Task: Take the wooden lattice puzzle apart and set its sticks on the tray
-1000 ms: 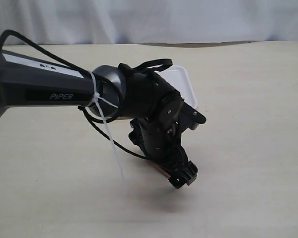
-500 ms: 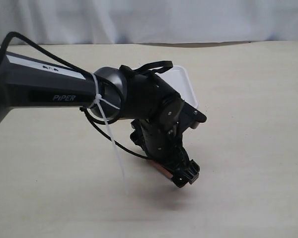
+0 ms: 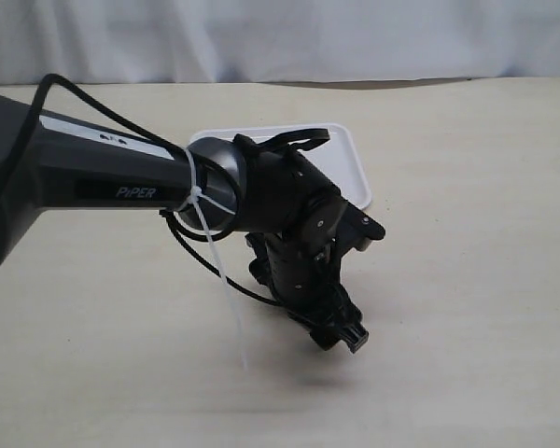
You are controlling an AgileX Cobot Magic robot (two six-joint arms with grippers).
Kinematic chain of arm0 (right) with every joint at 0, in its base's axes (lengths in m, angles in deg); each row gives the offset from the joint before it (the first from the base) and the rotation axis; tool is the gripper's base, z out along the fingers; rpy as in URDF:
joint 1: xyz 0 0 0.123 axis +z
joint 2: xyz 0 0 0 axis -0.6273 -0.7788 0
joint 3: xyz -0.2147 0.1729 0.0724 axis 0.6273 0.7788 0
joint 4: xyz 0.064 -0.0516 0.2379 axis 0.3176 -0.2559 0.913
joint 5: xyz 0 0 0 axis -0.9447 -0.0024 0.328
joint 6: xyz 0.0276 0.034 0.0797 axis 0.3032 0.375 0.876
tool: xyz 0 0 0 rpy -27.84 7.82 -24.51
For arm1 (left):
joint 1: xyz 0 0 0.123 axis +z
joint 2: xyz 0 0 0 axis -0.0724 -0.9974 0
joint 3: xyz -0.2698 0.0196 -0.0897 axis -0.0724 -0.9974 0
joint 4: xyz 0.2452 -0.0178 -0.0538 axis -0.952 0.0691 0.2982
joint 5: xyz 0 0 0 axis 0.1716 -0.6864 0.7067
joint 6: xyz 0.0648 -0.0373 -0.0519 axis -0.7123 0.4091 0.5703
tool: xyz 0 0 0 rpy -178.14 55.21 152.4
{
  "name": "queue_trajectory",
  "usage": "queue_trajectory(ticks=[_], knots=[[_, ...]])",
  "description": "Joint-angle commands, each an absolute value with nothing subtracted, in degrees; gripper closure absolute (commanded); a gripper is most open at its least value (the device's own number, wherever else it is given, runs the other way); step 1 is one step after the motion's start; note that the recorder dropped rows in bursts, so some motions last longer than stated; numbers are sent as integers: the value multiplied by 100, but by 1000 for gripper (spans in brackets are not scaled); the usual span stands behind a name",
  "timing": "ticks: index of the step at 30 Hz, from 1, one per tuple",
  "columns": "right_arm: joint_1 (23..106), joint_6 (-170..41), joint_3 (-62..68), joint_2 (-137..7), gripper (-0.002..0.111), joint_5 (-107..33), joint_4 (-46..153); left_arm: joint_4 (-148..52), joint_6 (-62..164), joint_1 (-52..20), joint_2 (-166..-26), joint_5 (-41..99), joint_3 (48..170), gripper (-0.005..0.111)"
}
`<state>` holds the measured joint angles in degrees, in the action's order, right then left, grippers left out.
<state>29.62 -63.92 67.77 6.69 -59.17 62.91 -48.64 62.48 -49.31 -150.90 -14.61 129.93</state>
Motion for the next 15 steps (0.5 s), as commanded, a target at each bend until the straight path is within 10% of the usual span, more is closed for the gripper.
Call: queue_trajectory(ticks=[1, 15], knots=[[2970, -6431, 6786, 693, 104, -5905, 6312, -4978, 6262, -4953, -15170, -1624, 12983, 107], [2970, -6431, 6786, 693, 104, -5905, 6312, -5594, 6300, -4942, -14006, -1947, 12983, 107]])
